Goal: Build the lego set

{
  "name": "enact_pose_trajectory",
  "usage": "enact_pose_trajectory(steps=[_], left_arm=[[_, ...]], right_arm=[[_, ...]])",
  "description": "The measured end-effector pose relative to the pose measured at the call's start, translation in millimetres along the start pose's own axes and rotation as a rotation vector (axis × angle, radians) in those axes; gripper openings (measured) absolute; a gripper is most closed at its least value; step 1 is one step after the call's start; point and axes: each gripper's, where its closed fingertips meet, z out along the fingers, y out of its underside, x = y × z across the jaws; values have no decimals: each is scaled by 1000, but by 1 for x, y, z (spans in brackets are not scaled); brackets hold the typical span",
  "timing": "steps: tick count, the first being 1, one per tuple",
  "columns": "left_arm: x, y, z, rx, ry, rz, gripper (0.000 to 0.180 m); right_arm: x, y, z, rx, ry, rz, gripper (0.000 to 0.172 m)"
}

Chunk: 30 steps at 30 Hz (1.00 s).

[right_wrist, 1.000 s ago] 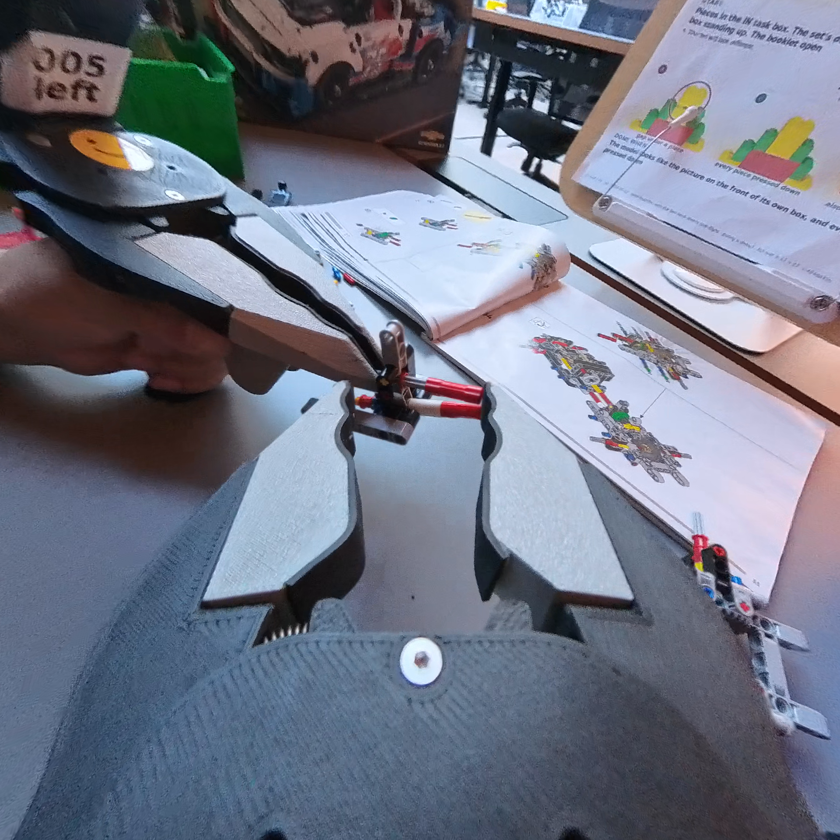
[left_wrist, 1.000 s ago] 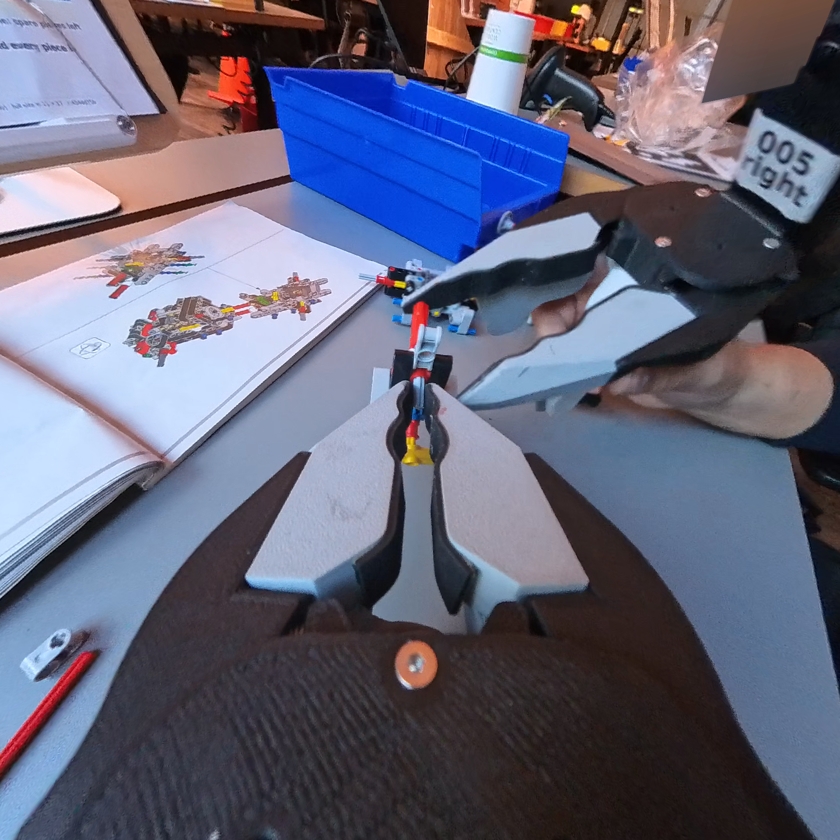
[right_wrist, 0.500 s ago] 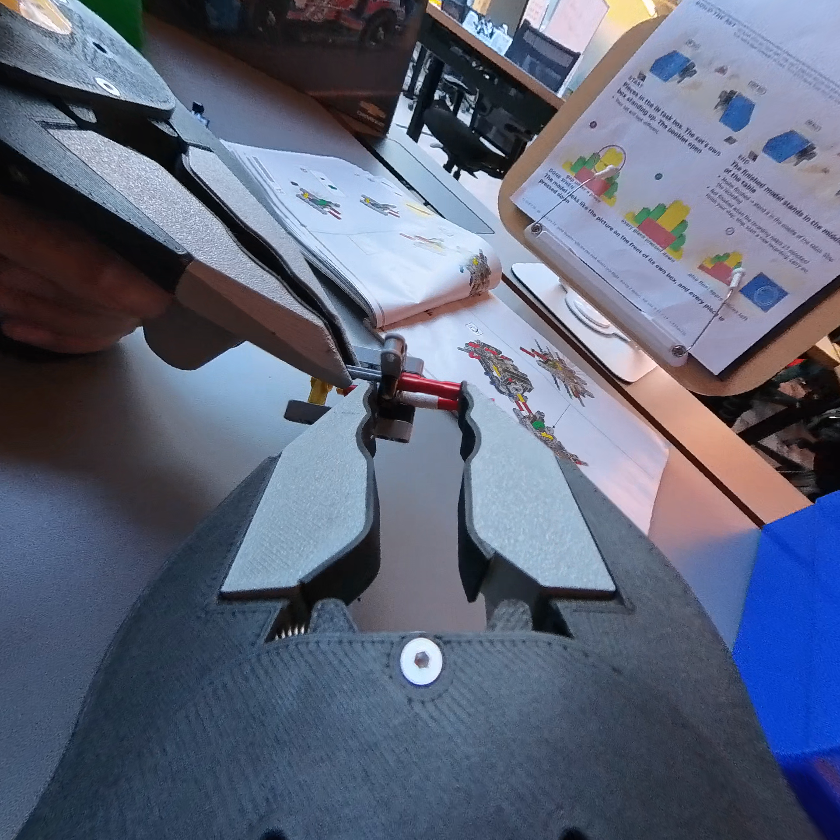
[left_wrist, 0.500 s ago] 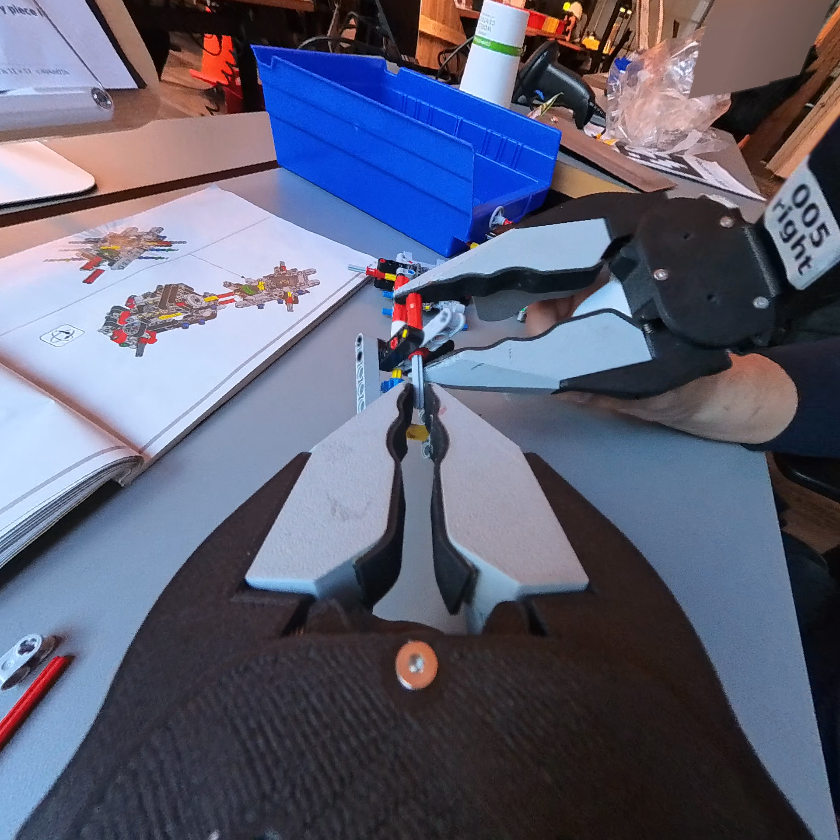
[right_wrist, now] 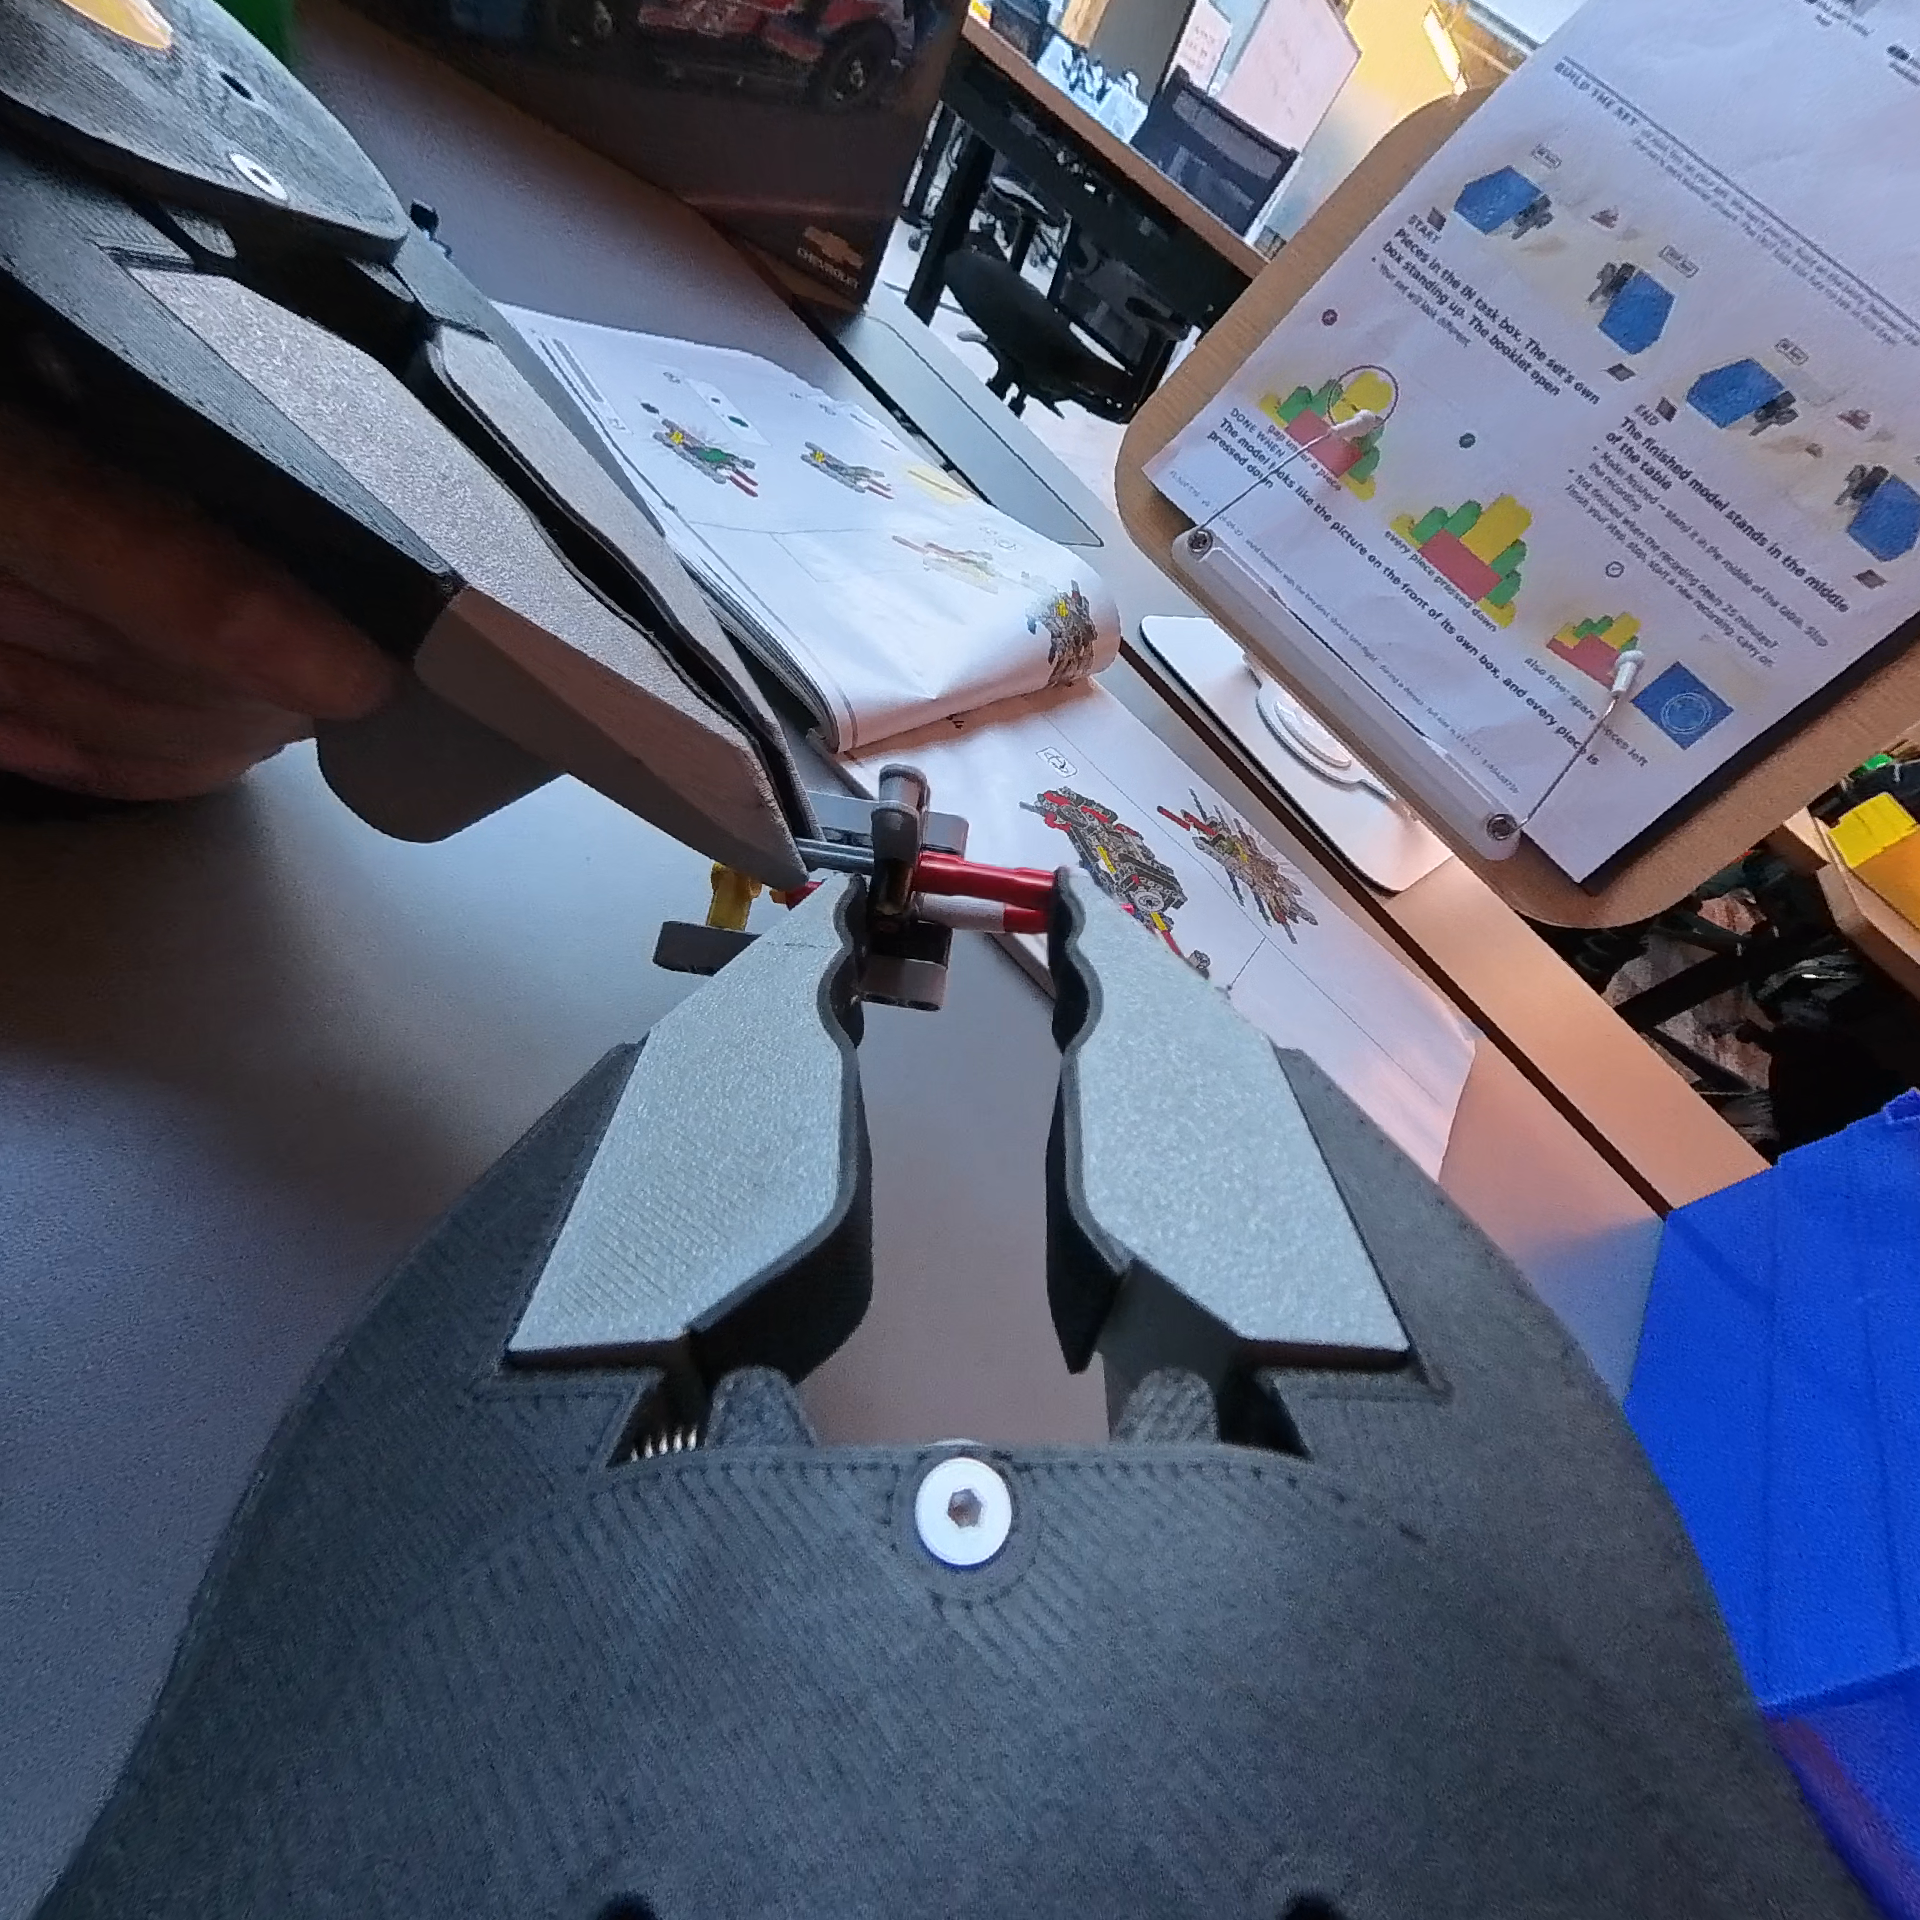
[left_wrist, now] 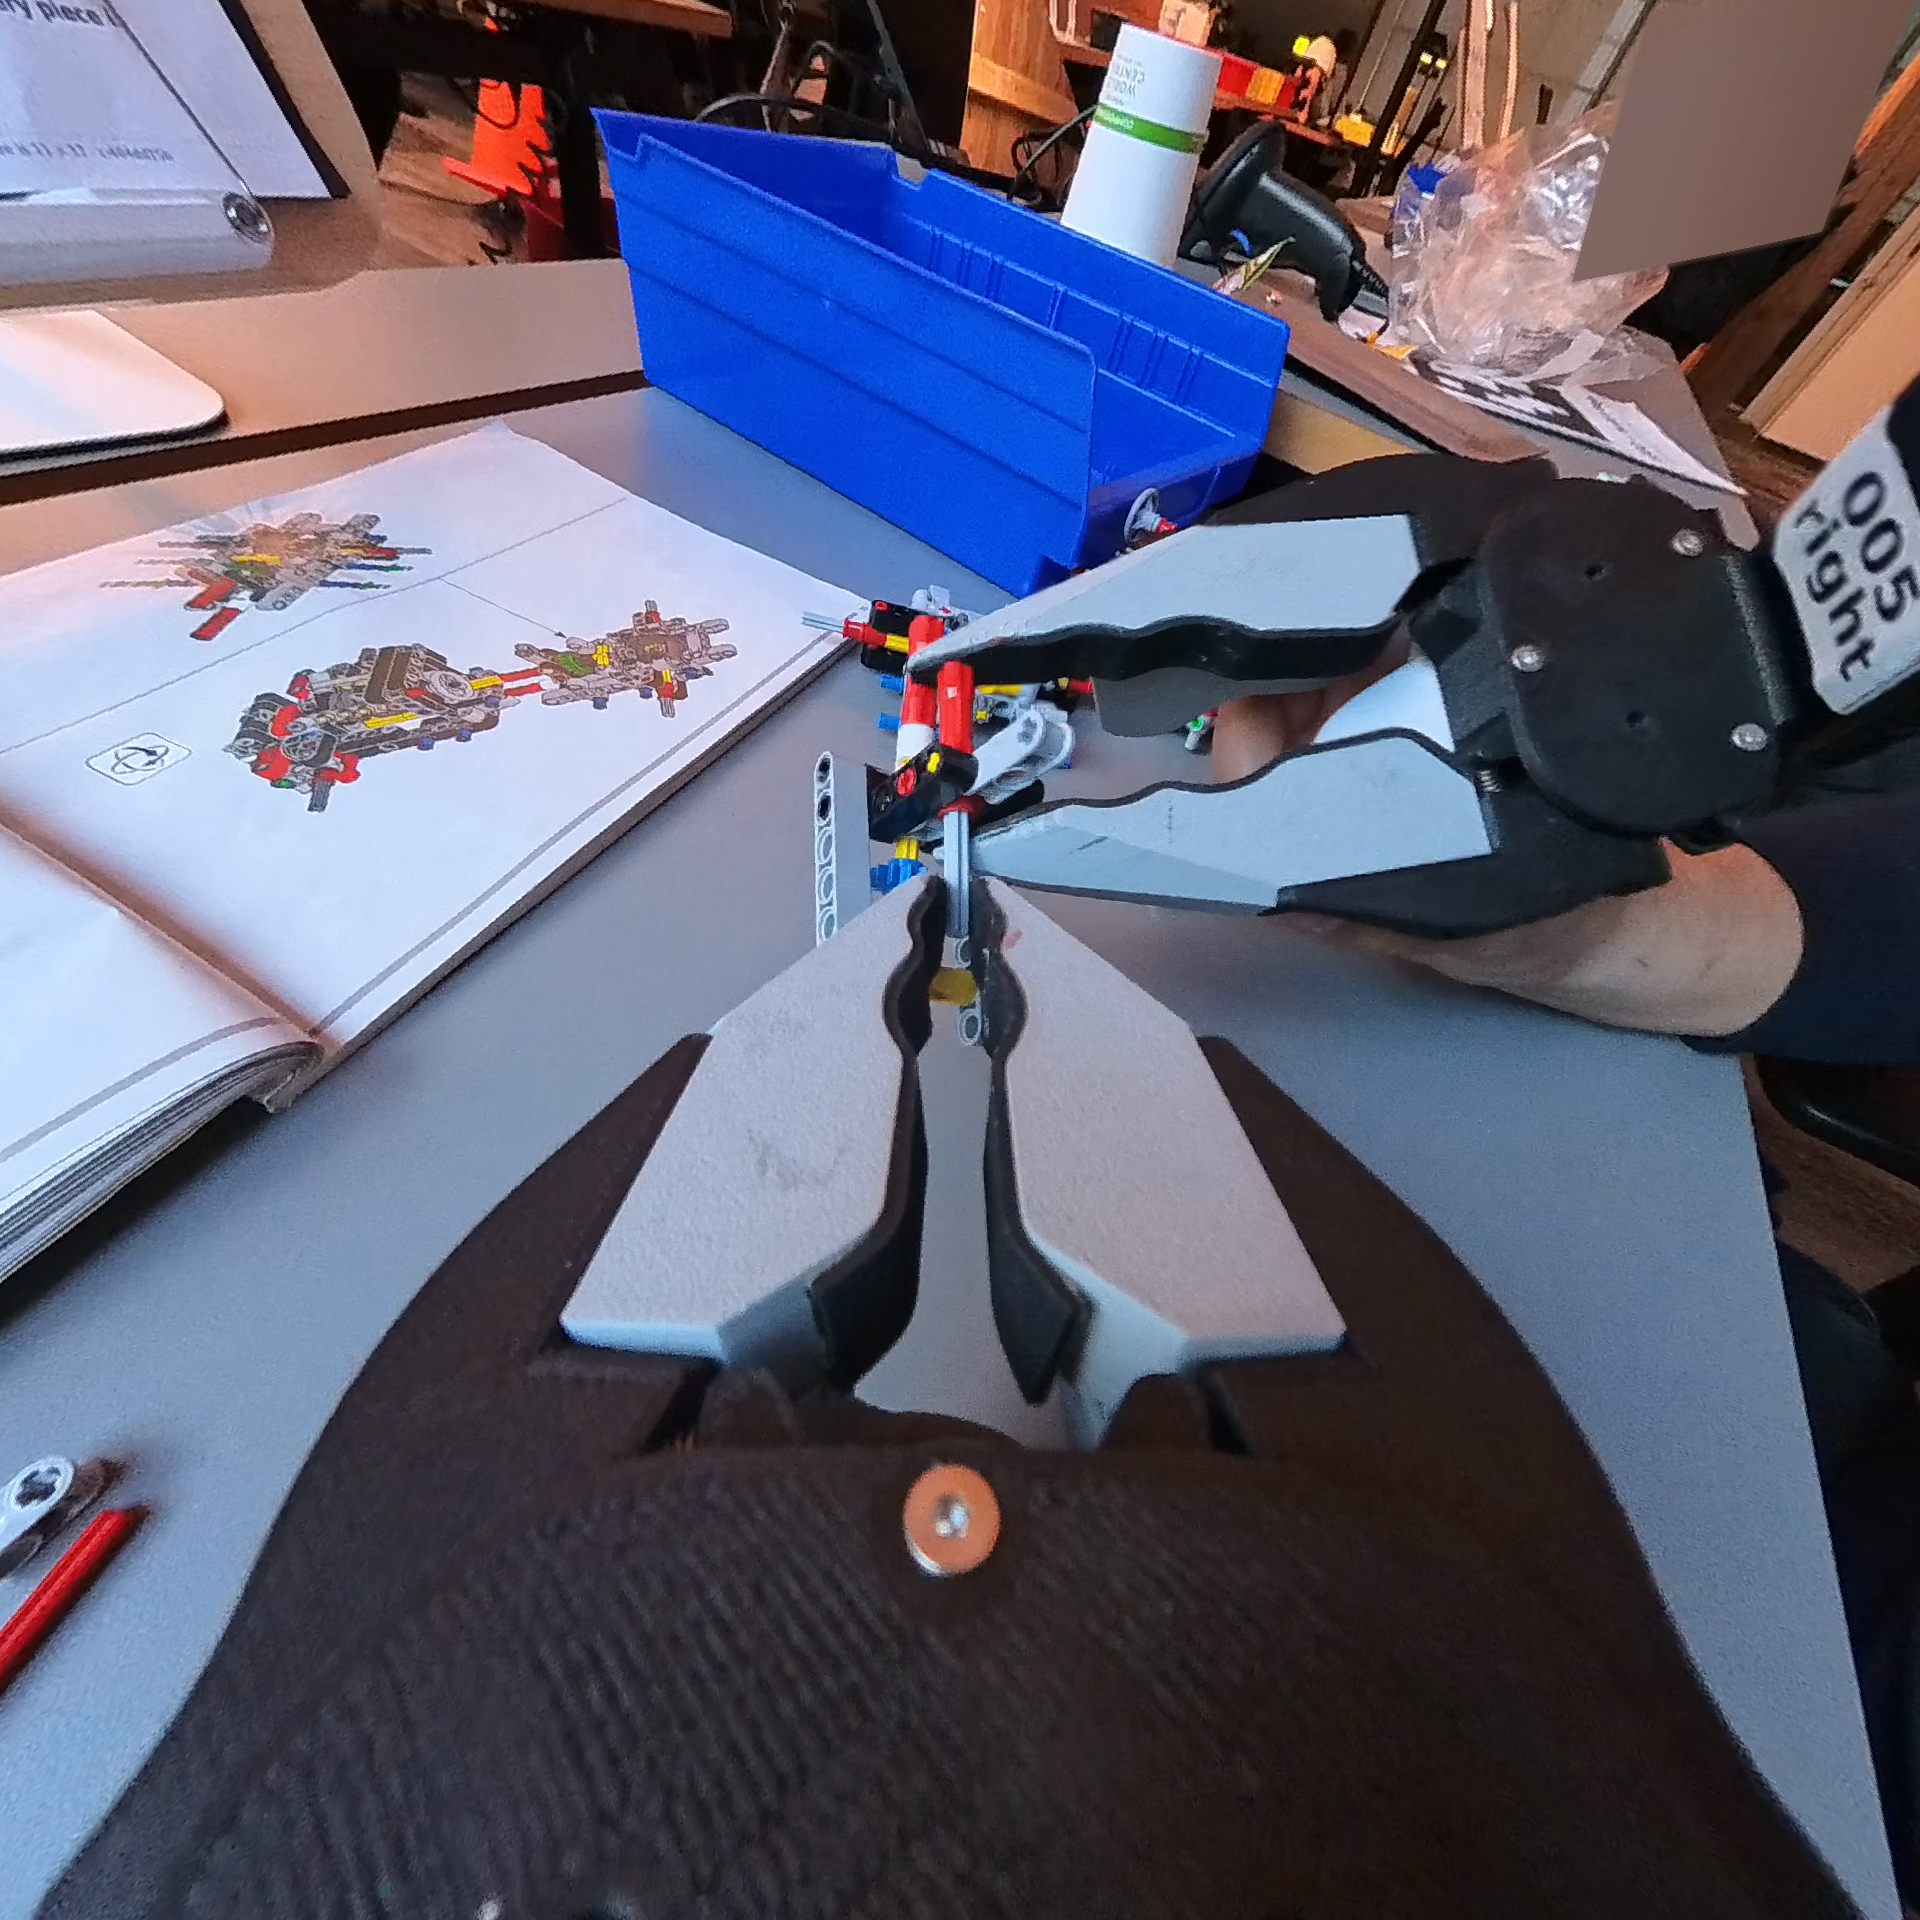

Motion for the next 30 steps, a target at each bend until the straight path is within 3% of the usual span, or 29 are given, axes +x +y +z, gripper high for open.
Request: enact_pose_trajectory(steps=[14,27,30], left_arm=[[0,4,1,-31,-11,-19,0],[-1,12,4,-93,-31,-25,0],[-3,6,2,-44,-38,-33,0]], right_arm=[[-4,2,1,-39,-25,-15,30],[-11,5,1,-75,-20,-143,29],[-6,1,2,-32,24,-139,30]])
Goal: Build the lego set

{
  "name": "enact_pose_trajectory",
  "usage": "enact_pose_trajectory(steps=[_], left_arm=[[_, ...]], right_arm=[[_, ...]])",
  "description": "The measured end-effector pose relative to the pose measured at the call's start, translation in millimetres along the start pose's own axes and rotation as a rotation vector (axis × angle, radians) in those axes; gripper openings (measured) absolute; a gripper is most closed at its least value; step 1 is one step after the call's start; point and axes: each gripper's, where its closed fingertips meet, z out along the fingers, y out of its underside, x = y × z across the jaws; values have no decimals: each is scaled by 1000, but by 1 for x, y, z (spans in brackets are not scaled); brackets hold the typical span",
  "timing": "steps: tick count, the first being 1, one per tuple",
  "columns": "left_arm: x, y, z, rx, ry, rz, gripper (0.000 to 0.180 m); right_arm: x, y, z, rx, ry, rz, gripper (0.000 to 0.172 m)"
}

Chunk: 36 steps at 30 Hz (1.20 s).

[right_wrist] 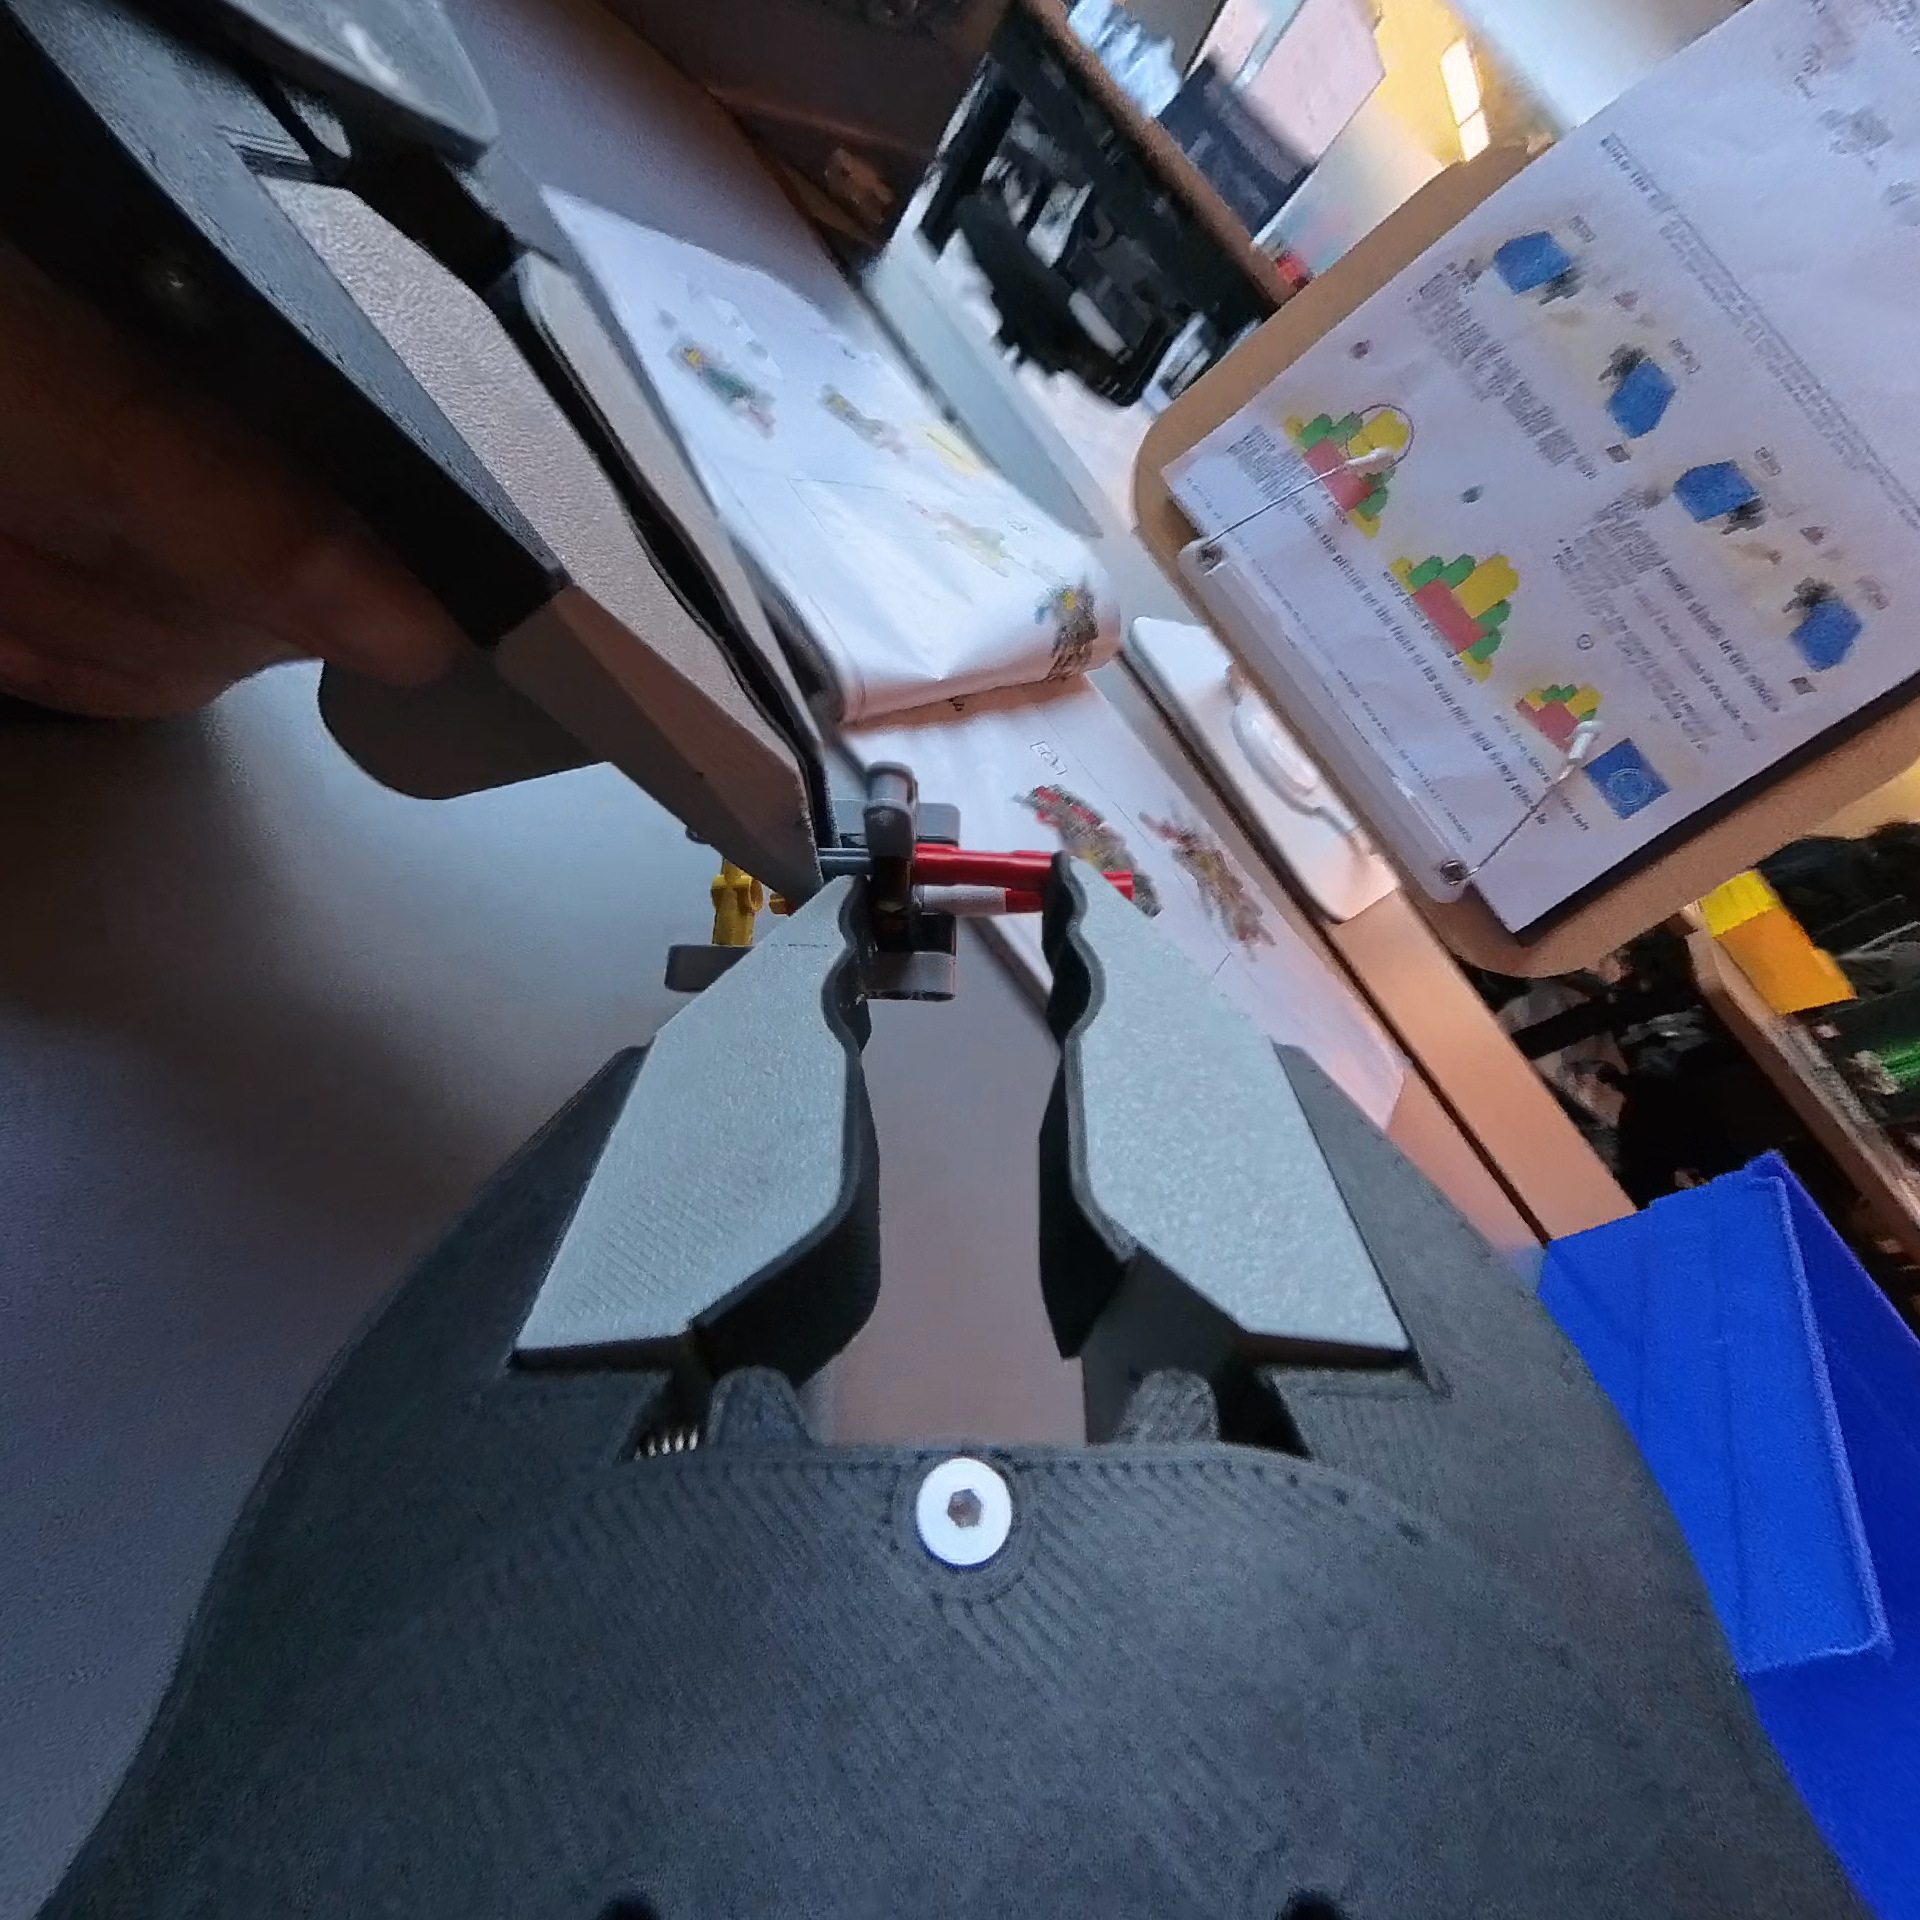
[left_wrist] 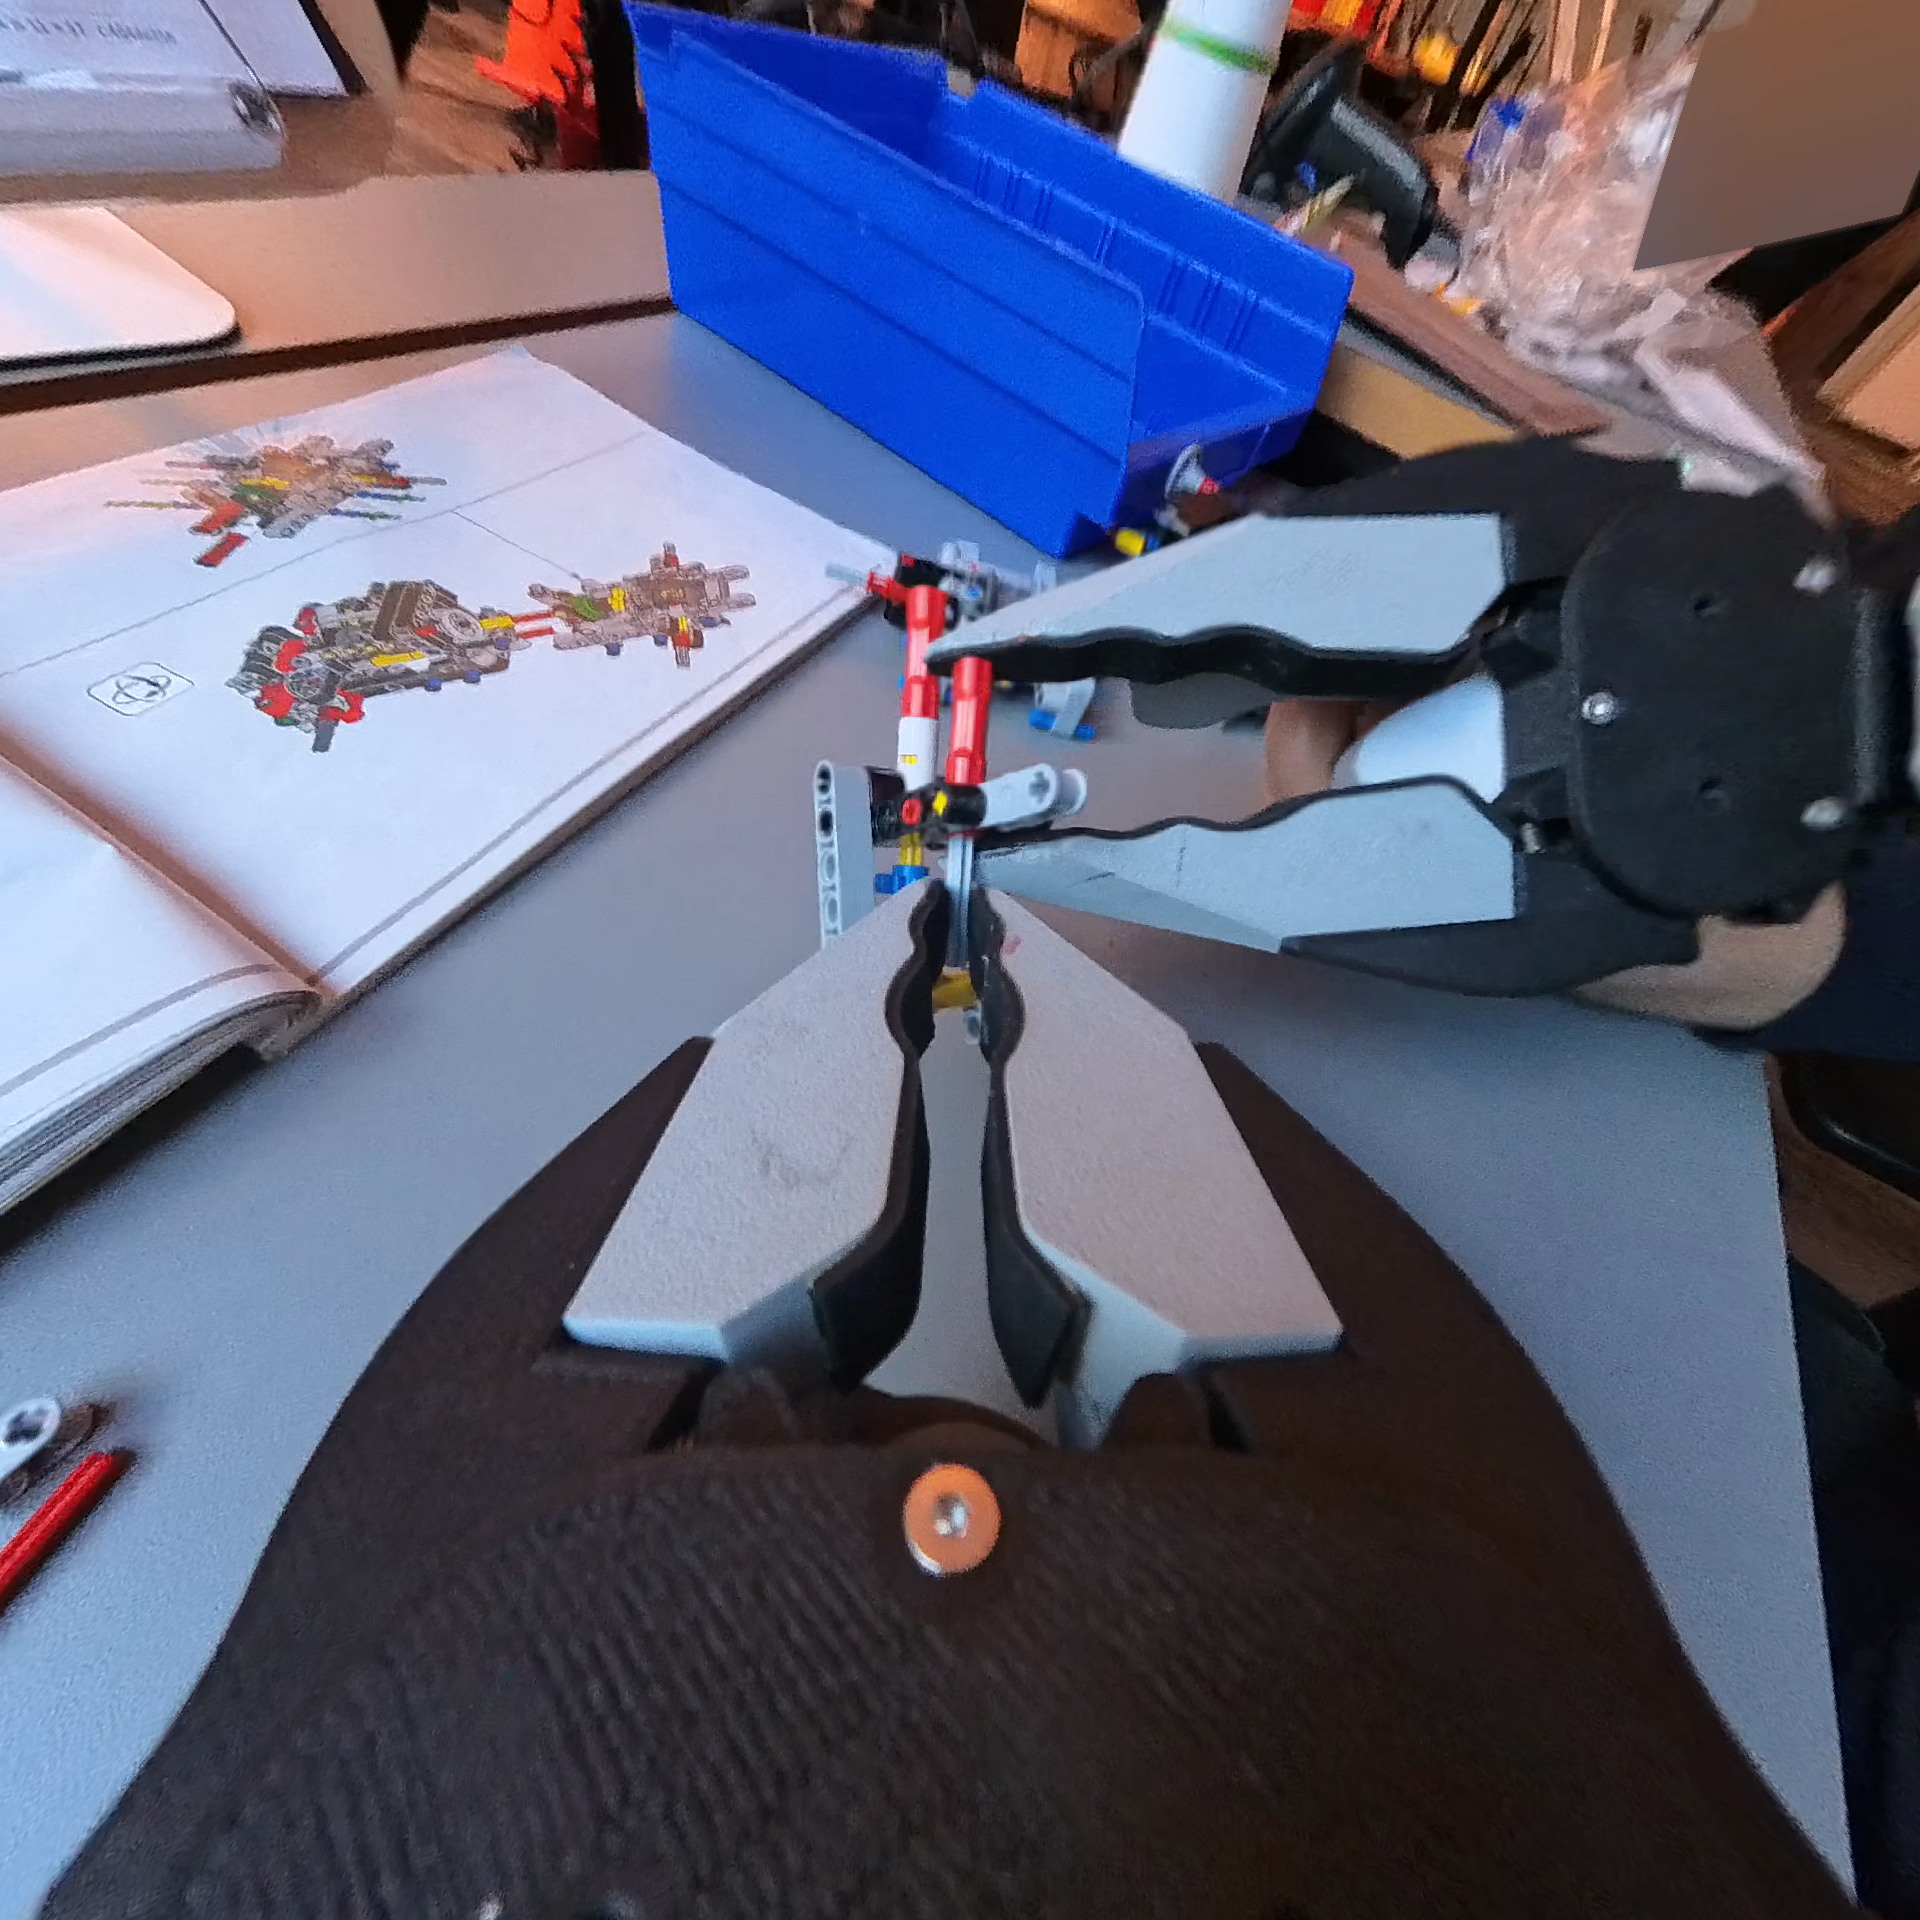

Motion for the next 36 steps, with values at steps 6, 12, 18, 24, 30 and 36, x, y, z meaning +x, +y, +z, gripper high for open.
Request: enact_pose_trajectory(steps=[6,12,18,24,30,36], left_arm=[[8,-29,-14,198,185,61,0],[41,-34,-45,303,536,222,0],[45,-33,-56,349,598,301,0],[54,-32,-70,424,671,381,0],[65,-27,-81,478,725,488,0],[77,-28,-86,503,764,506,0]], right_arm=[[19,-35,-22,209,189,-76,30],[6,-71,-67,479,138,-52,26],[11,-82,-94,614,22,93,22],[12,-87,-107,681,-100,176,13],[-11,-98,-119,730,-230,150,11],[-25,-102,-122,729,-288,137,12]])
